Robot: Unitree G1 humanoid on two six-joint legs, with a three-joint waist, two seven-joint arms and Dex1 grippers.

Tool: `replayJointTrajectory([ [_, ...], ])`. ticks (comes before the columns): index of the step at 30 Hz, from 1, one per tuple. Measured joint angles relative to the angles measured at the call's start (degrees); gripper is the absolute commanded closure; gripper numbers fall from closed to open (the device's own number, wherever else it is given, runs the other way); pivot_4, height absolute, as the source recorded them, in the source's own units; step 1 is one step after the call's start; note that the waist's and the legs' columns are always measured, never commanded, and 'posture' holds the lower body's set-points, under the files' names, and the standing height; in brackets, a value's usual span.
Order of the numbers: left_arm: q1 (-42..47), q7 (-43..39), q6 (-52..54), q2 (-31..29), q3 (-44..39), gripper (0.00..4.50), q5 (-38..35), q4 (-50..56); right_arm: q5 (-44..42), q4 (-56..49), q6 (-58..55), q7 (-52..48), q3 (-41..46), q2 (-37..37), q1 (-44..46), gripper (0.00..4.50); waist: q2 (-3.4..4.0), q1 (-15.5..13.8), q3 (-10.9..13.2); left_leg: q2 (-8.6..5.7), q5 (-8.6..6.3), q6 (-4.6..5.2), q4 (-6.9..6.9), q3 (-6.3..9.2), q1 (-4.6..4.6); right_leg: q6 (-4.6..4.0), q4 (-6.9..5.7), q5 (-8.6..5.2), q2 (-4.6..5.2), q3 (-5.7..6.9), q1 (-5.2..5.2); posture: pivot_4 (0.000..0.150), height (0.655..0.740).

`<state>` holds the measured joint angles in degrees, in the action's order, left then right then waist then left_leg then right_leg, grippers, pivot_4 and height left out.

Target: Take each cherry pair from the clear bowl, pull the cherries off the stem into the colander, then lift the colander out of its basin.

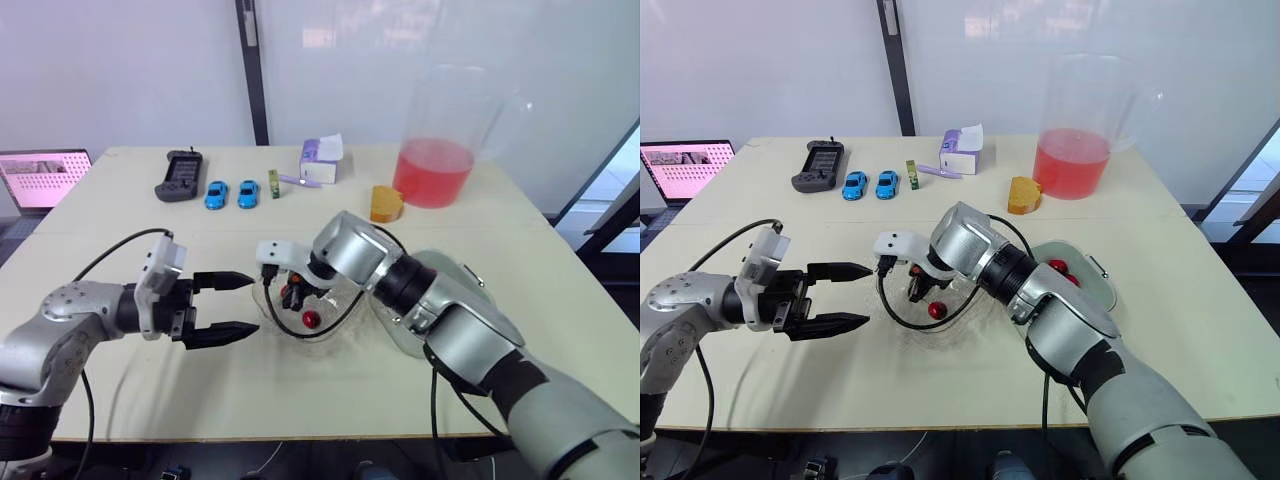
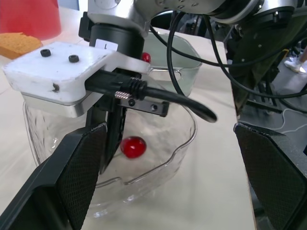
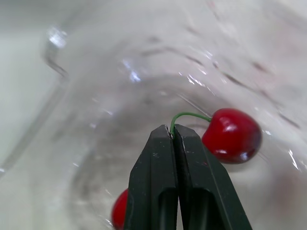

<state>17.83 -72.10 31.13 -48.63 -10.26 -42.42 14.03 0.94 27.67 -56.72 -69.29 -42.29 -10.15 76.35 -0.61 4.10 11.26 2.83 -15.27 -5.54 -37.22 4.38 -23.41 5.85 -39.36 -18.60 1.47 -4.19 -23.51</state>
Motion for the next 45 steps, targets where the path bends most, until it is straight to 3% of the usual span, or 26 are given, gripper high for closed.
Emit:
replayJointTrajectory([
  [8, 0.5, -0.3, 0.2, -0.2, 0.0, 0.0, -0.2, 0.0, -0.4, -4.1, -0.7, 0.3, 0.4, -0.2, -0.6, 4.45, 0.0, 0.0, 0.0, 0.0, 0.0, 0.0, 0.0, 0.01, 0.0, 0.0, 0.0, 0.0, 0.0, 0.01, 0.01, 0.15, 0.74],
  [11, 0.5, -0.3, 0.8, -0.3, 0.0, 0.0, -0.3, 0.0, 0.5, -3.4, 1.6, 1.7, 0.4, -0.3, -2.1, 3.49, 0.0, 0.0, 0.0, 0.0, 0.0, 0.0, -0.01, 0.01, 0.0, 0.0, 0.0, 0.0, 0.01, 0.01, 0.01, 0.15, 0.74],
  [16, 0.5, -0.3, 1.1, -0.4, 0.0, 0.0, -0.6, 0.0, 0.6, -0.9, 2.5, 1.5, 0.8, -1.2, -1.7, 1.17, 0.0, 0.0, 0.0, 0.0, 0.0, 0.0, -0.01, 0.01, 0.0, 0.0, 0.0, 0.0, 0.01, 0.01, 0.01, 0.15, 0.74],
  [27, 2.2, -0.2, 2.3, -0.5, 0.0, 0.0, -1.6, -0.1, -3.5, -4.9, -4.5, -7.5, 2.7, -7.2, 3.7, 1.17, 0.0, -0.1, 0.0, -0.01, 0.0, 0.0, -0.01, 0.01, 0.01, 0.0, 0.01, 0.0, 0.01, 0.02, 0.03, 0.15, 0.74],
  [32, 2.5, -0.2, 2.4, -0.5, 0.0, 0.0, -1.9, -0.5, -3.3, -6.7, -5.8, -6.6, 2.0, -10.1, 2.3, 1.17, 0.0, 0.0, 0.0, -0.01, 0.0, 0.0, 0.0, 0.01, 0.02, 0.0, 0.01, 0.0, 0.01, 0.02, 0.02, 0.15, 0.74],
  [45, 2.7, -0.1, 3.4, -0.5, 0.0, 0.0, -2.1, -0.4, -3.9, -7.8, -9.1, -1.7, 0.5, -8.7, -2.5, 1.17, 0.0, 0.0, 0.0, -0.01, 0.0, 0.0, 0.0, 0.01, 0.01, 0.0, 0.01, 0.0, 0.01, 0.01, 0.01, 0.15, 0.74],
])
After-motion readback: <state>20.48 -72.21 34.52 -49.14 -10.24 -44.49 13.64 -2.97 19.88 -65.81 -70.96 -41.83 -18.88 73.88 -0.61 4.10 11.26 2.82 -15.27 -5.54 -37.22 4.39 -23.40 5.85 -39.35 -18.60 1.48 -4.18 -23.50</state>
